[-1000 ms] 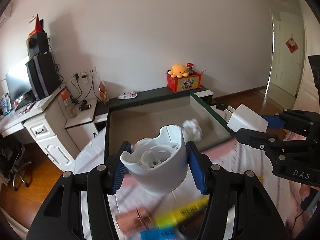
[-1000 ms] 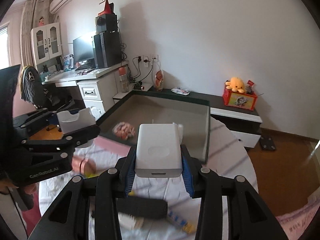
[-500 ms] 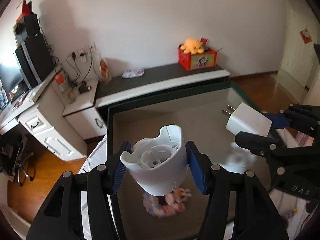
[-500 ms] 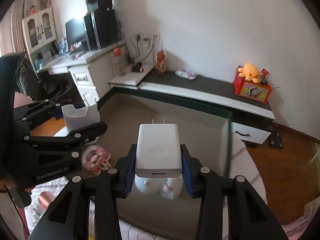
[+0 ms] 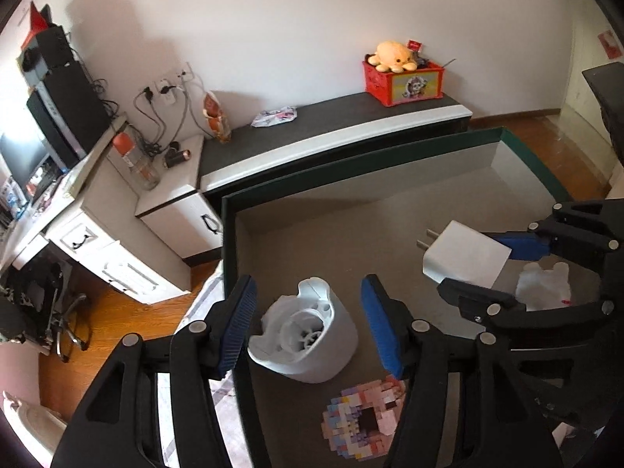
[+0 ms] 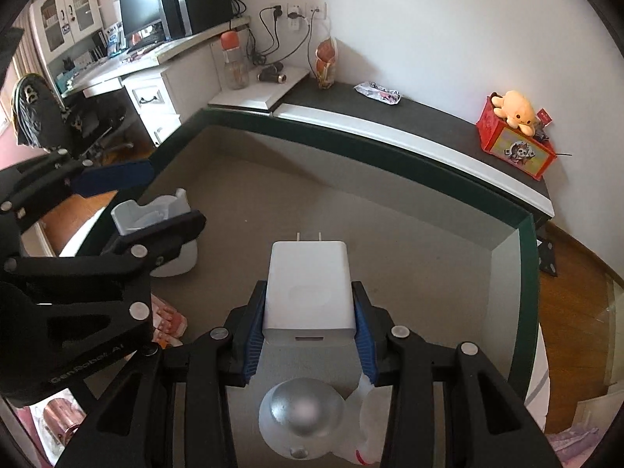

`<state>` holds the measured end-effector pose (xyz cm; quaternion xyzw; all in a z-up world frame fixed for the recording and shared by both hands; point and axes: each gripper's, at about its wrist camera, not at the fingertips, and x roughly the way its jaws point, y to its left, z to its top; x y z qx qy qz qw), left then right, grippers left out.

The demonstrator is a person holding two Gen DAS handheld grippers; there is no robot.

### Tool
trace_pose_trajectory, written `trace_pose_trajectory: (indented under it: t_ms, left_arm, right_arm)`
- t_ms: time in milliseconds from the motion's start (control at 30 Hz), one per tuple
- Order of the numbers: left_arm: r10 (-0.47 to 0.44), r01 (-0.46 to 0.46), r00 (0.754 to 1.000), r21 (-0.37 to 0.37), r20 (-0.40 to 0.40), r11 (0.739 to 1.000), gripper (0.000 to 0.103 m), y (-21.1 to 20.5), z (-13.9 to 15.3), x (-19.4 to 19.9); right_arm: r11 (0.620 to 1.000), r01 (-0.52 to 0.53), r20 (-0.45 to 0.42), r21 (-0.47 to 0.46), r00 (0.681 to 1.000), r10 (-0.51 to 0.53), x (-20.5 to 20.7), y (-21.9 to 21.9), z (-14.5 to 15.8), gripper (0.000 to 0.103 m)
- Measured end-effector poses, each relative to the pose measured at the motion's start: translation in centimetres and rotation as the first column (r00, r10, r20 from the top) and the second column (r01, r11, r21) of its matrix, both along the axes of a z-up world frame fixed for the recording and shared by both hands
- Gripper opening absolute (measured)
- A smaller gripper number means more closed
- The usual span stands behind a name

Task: Organize rigid objects
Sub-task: 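Carry the cup and charger into the pink box and open both tools, then withdraw both tools from the pink box toward the remaining items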

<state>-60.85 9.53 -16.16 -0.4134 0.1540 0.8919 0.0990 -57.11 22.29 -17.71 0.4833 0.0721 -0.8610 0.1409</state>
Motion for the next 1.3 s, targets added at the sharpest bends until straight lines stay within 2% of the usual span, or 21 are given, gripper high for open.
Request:
trace_pose_trajectory:
  t_ms: [67,133,200,233,333,433,600,733,833,933,1033,1067,1167,1300]
  left_arm:
    - [0.021,-0.021,1.000,0.002,-0.014,1.000,0.070,-0.6,0.3,0.4]
    - [0.057,-0.056,0.997,0.019,-0.042,0.998,0.083,-1.7,1.1,1.2]
    - [0.070,-0.066,0.995,0.053,-0.074,0.996,0.092,-2.8,2.2,2.5]
    - [0.071,-0.065,0.993,0.069,-0.095,0.996,0.096,-3.3,2.9,3.4]
    - [0.078,-0.065,0.983,0.083,-0.164,0.994,0.102,-4.4,4.7,6.7]
    - [0.095,-0.076,0.965,0.087,-0.245,0.993,0.103,-5.5,6.7,10.9]
    - [0.123,-0.087,0.939,0.124,-0.322,0.988,0.103,-7.3,9.3,17.3]
    - [0.153,-0.092,0.902,0.166,-0.404,0.982,0.103,-8.3,11.0,23.5]
    - [0.150,-0.070,0.886,0.194,-0.439,0.979,0.103,-8.8,11.3,27.8]
    - [0.174,-0.089,0.872,0.202,-0.458,0.975,0.103,-9.3,10.8,31.9]
    - [0.186,-0.089,0.875,0.229,-0.448,0.969,0.103,-9.6,10.0,34.7]
    - [0.195,-0.091,0.880,0.248,-0.434,0.964,0.103,-10.0,9.5,35.7]
    - [0.213,-0.099,0.882,0.276,-0.420,0.956,0.103,-10.6,8.9,37.9]
    - [0.201,-0.092,0.883,0.264,-0.425,0.960,0.103,-10.9,8.7,39.4]
  right_arm:
    - [1.000,0.011,-0.017,-0.011,1.000,-0.011,0.3,0.2,0.3,0.045]
    - [1.000,0.029,-0.049,-0.003,0.998,-0.029,0.7,0.6,1.0,0.056]
    - [0.999,0.047,-0.078,-0.002,0.996,-0.047,1.5,1.0,1.9,0.075]
    - [0.999,0.051,-0.105,-0.017,0.993,-0.052,2.2,1.4,2.7,0.079]
    - [0.996,0.066,-0.161,-0.058,0.984,-0.075,4.4,2.1,4.9,0.080]
    - [0.994,0.069,-0.238,-0.081,0.967,-0.087,7.7,2.4,7.2,0.083]
    - [0.991,0.061,-0.332,-0.119,0.938,-0.098,13.9,2.7,10.5,0.089]
    - [0.990,0.063,-0.417,-0.125,0.902,-0.110,19.8,3.1,12.4,0.089]
    - [0.988,0.074,-0.492,-0.133,0.861,-0.131,24.9,3.4,13.3,0.089]
    - [0.986,0.101,-0.545,-0.135,0.823,-0.159,28.9,3.6,13.8,0.089]
    - [0.981,0.148,-0.588,-0.129,0.785,-0.196,33.5,3.7,13.5,0.089]
    - [0.978,0.158,-0.590,-0.132,0.781,-0.206,34.4,3.8,13.2,0.089]
    - [0.971,0.199,-0.581,-0.135,0.778,-0.240,37.1,4.2,12.3,0.089]
    - [0.963,0.223,-0.554,-0.151,0.788,-0.270,38.9,4.9,11.4,0.089]
